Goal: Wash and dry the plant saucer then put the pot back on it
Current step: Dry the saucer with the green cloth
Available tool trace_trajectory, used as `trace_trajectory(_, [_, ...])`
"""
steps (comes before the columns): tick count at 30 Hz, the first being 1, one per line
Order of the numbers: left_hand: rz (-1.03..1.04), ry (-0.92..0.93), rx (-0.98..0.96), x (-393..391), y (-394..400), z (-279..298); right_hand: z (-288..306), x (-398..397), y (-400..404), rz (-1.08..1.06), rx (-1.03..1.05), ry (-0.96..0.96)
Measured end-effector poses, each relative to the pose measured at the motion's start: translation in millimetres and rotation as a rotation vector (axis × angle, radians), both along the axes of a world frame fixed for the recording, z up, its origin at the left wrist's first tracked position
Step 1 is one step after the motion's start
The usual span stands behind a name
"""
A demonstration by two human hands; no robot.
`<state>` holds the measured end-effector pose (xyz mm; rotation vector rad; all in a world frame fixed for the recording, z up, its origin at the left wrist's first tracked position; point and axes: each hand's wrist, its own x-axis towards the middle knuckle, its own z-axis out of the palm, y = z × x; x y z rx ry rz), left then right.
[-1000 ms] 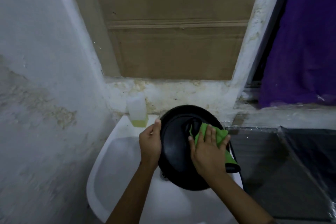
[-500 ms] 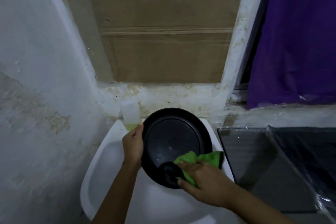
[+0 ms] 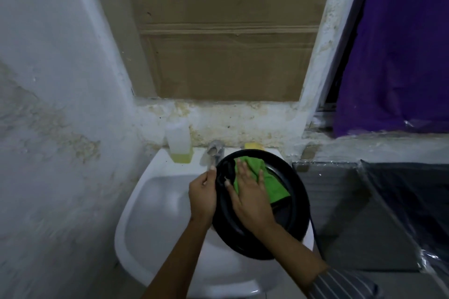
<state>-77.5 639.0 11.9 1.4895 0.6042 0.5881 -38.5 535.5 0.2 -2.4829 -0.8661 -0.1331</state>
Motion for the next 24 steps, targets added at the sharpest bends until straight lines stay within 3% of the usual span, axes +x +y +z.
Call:
trace_trajectory(3, [0.026, 0.035, 0.153, 0.3, 10.5, 6.7, -4.3, -25.5, -2.7, 0.179, 0.030, 0.042])
trace_trajectory(8, [0.041, 0.052, 0.151, -2.3, 23.9, 8.4, -14.4, -36.5, -59.9, 0.448, -0.097, 0.097])
trace_trajectory(10, [0.037, 0.052, 0.146, -5.2, 25.4, 7.0, -15.9, -27.7, -84.8, 0.407, -0.173, 0.000])
trace_trajectory(12, [0.002, 0.044, 0.137, -4.7, 21.7, 9.8, -16.8, -16.9, -96.3, 0.224, -0.170, -0.121])
trace_trajectory(17, [-0.111, 0.064, 0.192, 3.3, -7.4, 12.7, -3.1, 16.2, -65.5, -0.102, -0.093, -0.066])
trace_trajectory(21, [-0.098, 0.068, 0.224, 11.4, -14.0, 12.2, 14.4, 2.9, -24.1, -0.107, 0.198, 0.212])
trace_trajectory(24, [-0.060, 0.027, 0.215, 16.3, -5.3, 18.2, 17.4, -24.6, -10.9, 0.036, 0.176, 0.210])
